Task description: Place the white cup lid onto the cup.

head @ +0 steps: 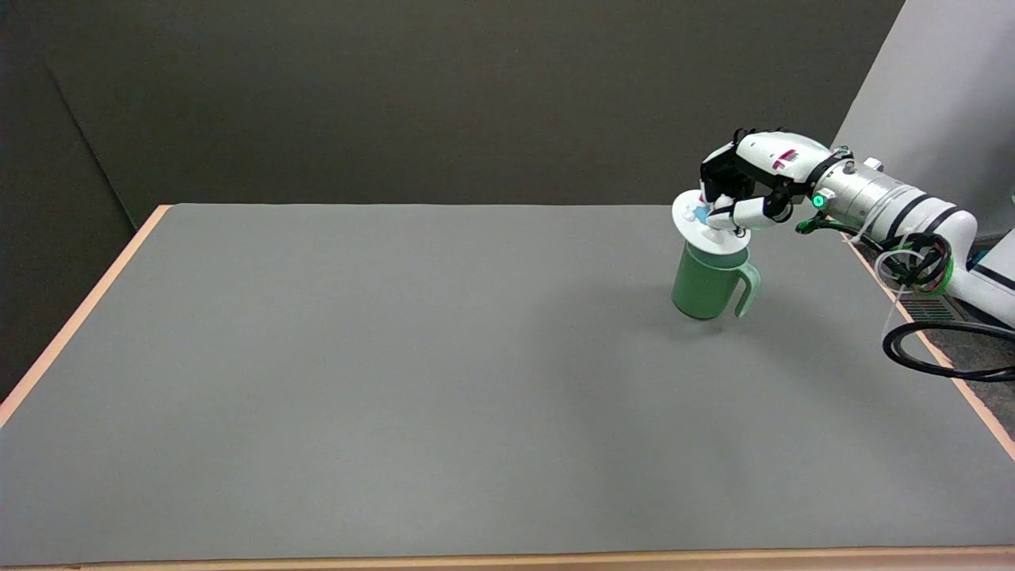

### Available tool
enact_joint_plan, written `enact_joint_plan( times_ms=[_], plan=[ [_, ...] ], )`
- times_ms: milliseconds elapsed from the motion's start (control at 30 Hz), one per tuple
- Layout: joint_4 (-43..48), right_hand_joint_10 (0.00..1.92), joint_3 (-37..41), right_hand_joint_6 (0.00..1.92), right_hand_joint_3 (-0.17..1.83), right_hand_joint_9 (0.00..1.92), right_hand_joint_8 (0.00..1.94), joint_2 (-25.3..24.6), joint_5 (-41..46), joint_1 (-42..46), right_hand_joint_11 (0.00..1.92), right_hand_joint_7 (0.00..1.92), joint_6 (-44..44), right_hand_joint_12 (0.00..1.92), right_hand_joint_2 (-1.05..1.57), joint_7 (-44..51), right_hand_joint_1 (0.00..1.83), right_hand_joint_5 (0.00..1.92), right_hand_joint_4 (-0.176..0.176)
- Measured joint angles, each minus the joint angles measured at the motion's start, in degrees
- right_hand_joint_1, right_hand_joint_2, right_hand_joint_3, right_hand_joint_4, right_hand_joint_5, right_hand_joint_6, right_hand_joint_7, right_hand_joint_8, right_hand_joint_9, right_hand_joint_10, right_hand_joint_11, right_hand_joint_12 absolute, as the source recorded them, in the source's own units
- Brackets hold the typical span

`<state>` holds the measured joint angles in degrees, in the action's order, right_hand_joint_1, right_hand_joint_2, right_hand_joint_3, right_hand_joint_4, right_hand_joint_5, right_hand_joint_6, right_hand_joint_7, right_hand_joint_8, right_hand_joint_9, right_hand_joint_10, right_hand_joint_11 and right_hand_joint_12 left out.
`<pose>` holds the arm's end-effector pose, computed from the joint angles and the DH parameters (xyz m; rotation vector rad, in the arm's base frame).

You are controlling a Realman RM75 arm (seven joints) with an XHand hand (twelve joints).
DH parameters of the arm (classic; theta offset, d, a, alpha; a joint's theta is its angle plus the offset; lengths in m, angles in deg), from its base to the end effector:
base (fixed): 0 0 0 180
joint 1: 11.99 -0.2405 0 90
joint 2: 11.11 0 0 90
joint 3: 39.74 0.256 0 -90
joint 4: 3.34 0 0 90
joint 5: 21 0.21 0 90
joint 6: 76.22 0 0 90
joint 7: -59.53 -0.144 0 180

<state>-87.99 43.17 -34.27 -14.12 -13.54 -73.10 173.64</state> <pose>-0.1403 -0.3543 0.4823 1.5730 -0.1549 0.0031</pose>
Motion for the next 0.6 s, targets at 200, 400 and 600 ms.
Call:
enact_joint_plan(
  times_ms=[200,400,600],
  plan=[
    [-1.1,0.7,0.3,1.34,0.23,1.02,0.93,0.4,-0.1,1.0,0.75,1.03,-0.1,1.26,1.04,-0.2,1.21,0.8,-0.02],
    [-1.7,0.7,0.5,1.34,0.23,1.02,0.93,0.8,-0.2,1.8,0.75,1.03,-0.3,1.27,1.04,-0.3,1.21,0.8,-0.02],
    [-2.0,0.7,0.6,1.34,0.23,1.02,0.92,1.1,-0.2,2.3,0.75,1.03,-0.7,1.27,1.04,-0.3,1.21,0.8,-0.022]
  ],
)
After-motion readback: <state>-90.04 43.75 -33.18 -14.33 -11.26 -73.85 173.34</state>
